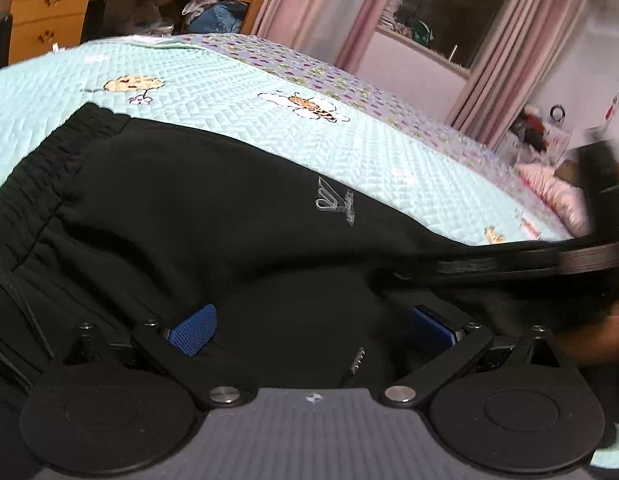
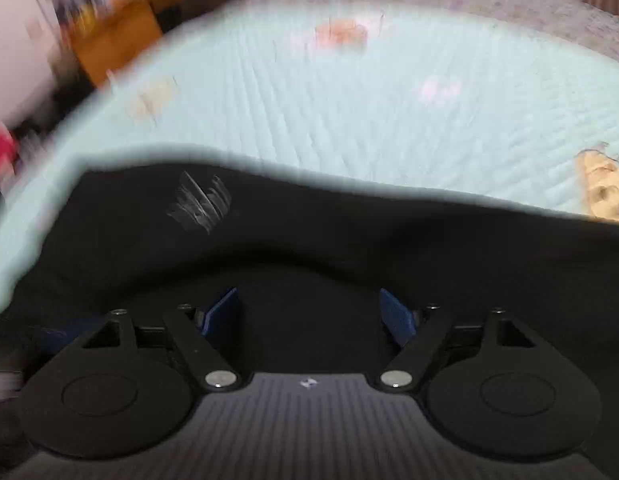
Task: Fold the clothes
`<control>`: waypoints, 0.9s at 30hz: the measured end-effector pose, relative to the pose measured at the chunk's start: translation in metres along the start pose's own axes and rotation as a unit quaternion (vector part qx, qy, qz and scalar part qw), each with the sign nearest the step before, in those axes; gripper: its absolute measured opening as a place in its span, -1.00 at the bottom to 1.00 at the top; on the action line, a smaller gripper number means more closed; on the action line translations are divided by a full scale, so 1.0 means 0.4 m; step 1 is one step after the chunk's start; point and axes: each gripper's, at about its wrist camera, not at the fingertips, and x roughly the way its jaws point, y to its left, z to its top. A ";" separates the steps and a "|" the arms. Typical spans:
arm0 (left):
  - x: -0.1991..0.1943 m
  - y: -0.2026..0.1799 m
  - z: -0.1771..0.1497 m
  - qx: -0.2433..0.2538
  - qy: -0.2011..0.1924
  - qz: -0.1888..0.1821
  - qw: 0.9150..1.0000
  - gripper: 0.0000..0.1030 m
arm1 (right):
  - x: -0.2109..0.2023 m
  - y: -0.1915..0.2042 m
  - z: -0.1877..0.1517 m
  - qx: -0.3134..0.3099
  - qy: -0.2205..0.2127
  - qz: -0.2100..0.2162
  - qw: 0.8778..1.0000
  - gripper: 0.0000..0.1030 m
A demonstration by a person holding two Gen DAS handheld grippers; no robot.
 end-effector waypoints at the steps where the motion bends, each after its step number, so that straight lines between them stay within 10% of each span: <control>1: -0.006 0.009 0.003 -0.014 -0.004 -0.009 1.000 0.98 | 0.045 0.010 0.009 -0.023 0.011 -0.009 1.000 0.80; 6: -0.053 0.068 0.023 -0.104 -0.034 -0.033 0.993 0.98 | 0.050 0.060 0.060 -0.032 0.022 -0.053 0.998 0.54; 11: -0.175 0.076 0.072 -0.113 -0.084 -0.005 0.990 0.98 | -0.007 0.126 0.073 0.006 -0.014 0.058 0.998 0.00; 14: -0.240 0.084 0.106 -0.113 -0.094 0.020 0.989 0.98 | 0.058 0.199 0.085 -0.021 0.001 0.089 0.996 -0.02; 18: -0.285 0.147 0.140 -0.151 -0.061 0.058 0.985 0.98 | 0.173 0.249 0.138 -0.027 0.018 0.024 0.999 -0.01; 23: -0.311 0.299 0.145 -0.219 -0.035 0.057 0.973 0.98 | 0.125 0.277 0.174 0.003 0.008 0.009 1.000 0.02; 27: -0.307 0.415 0.145 -0.232 -0.018 0.035 0.972 0.98 | 0.050 0.330 0.143 0.008 -0.020 0.076 0.997 0.02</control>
